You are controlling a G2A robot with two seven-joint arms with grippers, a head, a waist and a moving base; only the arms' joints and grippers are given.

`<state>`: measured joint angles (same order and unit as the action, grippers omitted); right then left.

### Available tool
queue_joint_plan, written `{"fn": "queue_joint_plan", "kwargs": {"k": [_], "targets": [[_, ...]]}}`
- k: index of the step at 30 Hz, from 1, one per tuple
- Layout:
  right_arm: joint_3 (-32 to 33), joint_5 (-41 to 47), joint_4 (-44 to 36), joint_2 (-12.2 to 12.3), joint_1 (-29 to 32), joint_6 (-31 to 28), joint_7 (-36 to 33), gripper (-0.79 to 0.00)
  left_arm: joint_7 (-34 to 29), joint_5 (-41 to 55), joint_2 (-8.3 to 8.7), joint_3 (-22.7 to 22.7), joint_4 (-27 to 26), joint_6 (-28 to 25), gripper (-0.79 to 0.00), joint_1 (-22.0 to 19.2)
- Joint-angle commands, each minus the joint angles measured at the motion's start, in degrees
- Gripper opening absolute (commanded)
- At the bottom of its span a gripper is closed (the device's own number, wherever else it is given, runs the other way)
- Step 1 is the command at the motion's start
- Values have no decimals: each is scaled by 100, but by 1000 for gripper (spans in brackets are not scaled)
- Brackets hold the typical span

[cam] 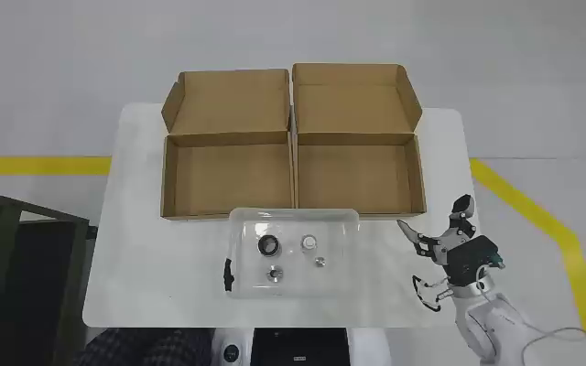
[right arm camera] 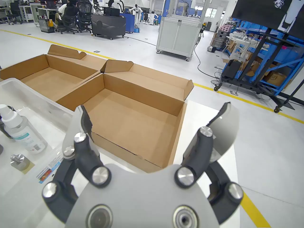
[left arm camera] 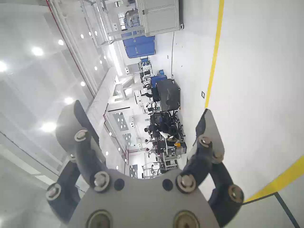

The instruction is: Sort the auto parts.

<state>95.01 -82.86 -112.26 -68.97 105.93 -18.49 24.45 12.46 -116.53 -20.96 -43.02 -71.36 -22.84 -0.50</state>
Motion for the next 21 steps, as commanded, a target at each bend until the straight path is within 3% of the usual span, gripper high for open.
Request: {"fn": "queue_joint_plan", "kwargs": {"k": [1, 17, 21], "targets": [[0, 0, 0, 0, 0, 0, 0, 0, 0, 0, 0, 0, 0, 0, 0, 0], [0, 0, 0, 0, 0, 0, 0, 0, 0, 0, 0, 0, 0, 0, 0, 0], [-60, -105, -79, 28, -92, -389, -290, 0, 0, 0, 0, 0, 0, 0, 0, 0]]}}
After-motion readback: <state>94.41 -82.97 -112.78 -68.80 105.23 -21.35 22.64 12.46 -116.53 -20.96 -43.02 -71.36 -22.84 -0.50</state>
